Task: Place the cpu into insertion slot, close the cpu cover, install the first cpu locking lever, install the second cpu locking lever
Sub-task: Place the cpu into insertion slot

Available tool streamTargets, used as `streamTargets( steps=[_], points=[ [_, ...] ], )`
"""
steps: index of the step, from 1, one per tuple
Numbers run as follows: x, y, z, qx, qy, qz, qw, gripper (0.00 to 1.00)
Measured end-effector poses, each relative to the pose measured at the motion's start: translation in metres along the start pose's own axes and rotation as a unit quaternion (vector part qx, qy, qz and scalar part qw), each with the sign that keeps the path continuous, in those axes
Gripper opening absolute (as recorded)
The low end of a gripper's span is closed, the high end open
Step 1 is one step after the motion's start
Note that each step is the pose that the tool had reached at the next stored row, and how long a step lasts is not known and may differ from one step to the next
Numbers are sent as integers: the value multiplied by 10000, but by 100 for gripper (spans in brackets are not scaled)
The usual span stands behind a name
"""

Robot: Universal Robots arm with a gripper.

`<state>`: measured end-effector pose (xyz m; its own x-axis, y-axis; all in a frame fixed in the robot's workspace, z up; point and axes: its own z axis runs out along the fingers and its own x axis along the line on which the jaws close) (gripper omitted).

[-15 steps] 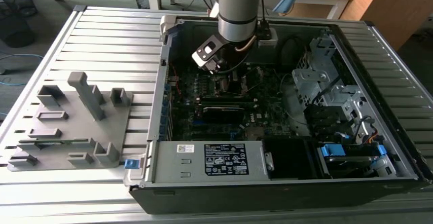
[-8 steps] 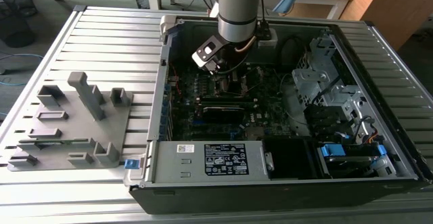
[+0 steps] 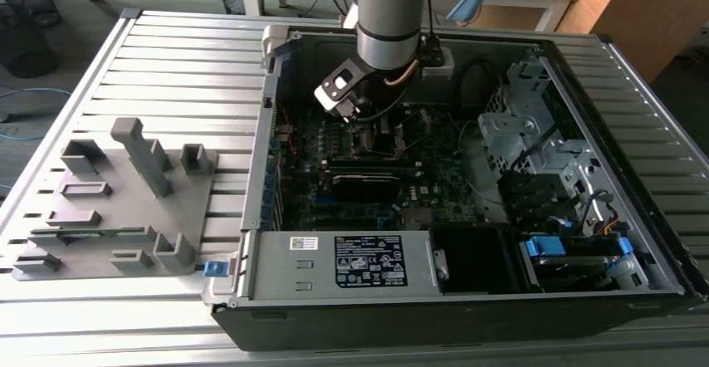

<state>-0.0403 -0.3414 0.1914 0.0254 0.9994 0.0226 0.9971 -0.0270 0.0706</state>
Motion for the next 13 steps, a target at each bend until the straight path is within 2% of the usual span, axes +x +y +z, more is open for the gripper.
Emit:
streamTargets(
  steps=[13],
  points=[
    [1,0,3,-1,3,0,10000,54]
  ],
)
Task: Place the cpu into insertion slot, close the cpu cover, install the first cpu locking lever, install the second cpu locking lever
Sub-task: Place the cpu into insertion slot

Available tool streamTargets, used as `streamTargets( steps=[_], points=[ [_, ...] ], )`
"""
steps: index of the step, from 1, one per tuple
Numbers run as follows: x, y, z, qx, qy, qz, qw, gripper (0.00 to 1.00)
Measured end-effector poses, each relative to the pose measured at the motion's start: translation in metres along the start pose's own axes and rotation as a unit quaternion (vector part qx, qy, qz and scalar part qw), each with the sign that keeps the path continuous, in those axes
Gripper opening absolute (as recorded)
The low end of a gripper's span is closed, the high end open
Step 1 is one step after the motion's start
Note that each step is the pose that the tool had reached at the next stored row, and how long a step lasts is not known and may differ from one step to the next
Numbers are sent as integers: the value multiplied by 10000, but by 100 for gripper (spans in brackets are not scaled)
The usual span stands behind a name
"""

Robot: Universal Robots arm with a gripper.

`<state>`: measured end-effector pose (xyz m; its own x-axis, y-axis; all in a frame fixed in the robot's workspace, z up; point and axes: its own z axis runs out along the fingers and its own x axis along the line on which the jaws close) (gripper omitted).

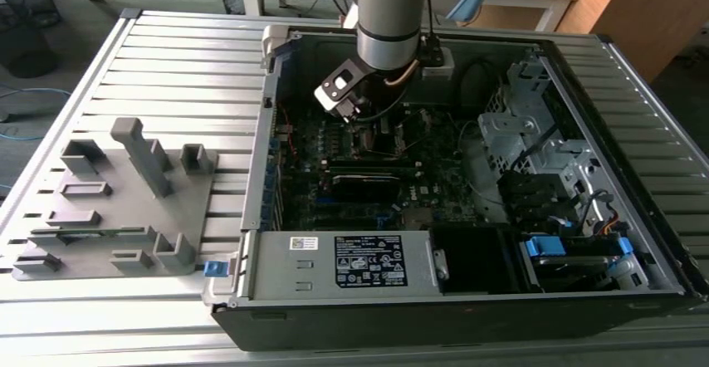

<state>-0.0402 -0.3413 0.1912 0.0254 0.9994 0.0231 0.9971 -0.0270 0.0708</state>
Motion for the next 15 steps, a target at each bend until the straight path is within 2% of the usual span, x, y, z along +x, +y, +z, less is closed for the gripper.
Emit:
streamTargets(
  steps=[4,5,7,8,15],
  points=[
    [1,0,3,-2,3,0,10000,55],
    [2,1,5,-4,6,0,10000,60],
    [1,1,4,-3,4,0,10000,60],
    [0,0,1,-1,1,0,10000,67],
    [0,0,-7,0,-1,0,10000,67]
  ],
)
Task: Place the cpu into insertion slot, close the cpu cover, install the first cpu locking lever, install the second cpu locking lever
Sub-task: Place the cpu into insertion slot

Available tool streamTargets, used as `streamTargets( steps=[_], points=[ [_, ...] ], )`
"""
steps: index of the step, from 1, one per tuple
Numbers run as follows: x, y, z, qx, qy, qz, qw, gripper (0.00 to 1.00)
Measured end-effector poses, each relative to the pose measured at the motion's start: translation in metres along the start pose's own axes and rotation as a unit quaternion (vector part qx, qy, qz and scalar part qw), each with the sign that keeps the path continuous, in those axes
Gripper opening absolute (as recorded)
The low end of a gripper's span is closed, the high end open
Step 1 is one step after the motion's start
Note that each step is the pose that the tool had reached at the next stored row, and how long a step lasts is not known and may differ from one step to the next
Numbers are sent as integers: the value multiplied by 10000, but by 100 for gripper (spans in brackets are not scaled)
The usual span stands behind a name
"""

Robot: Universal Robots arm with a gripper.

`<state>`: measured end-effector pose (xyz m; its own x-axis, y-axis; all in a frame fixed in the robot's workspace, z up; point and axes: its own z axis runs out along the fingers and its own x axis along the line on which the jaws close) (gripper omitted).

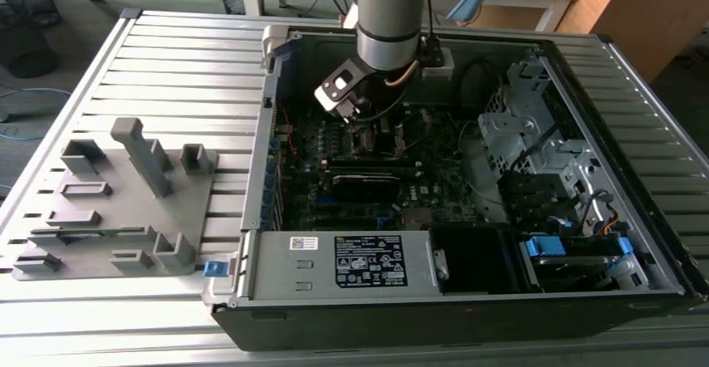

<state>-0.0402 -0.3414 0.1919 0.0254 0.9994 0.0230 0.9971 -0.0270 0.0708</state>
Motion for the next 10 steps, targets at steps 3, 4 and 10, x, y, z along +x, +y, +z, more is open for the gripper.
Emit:
streamTargets(
  steps=[3,4,10],
  points=[
    [1,2,-28,0,1,0,10000,67],
    [1,3,-41,0,0,0,10000,67],
    [4,11,-155,-1,1,0,10000,67]
  ],
)
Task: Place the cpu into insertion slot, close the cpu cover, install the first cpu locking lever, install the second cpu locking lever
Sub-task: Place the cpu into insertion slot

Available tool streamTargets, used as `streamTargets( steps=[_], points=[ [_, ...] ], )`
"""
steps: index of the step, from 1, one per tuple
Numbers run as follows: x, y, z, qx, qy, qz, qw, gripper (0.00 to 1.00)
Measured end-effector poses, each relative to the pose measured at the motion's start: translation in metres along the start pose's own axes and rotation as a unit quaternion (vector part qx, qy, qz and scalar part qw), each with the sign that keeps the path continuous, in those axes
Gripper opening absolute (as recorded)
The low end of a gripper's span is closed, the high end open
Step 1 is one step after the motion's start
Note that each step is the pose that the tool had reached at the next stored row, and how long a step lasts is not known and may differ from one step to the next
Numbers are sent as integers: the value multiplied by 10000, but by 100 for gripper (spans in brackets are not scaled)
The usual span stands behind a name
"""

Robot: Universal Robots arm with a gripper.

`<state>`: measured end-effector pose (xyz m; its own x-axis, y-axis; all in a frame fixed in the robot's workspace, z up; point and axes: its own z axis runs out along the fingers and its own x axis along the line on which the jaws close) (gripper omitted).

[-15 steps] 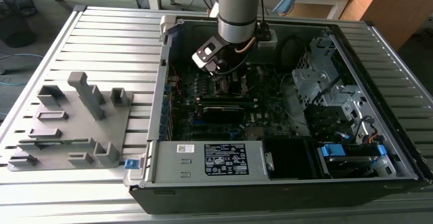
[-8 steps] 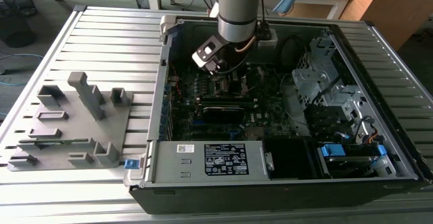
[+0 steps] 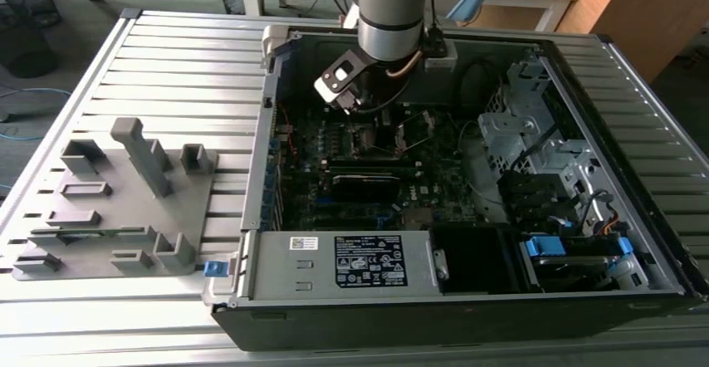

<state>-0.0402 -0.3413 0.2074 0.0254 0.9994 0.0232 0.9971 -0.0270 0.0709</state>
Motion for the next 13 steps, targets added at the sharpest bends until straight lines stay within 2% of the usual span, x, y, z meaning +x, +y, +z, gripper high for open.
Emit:
streamTargets(
  steps=[4,13],
  points=[
    [2,6,-79,0,0,0,10000,67],
    [2,6,-86,0,0,0,10000,67]
  ],
)
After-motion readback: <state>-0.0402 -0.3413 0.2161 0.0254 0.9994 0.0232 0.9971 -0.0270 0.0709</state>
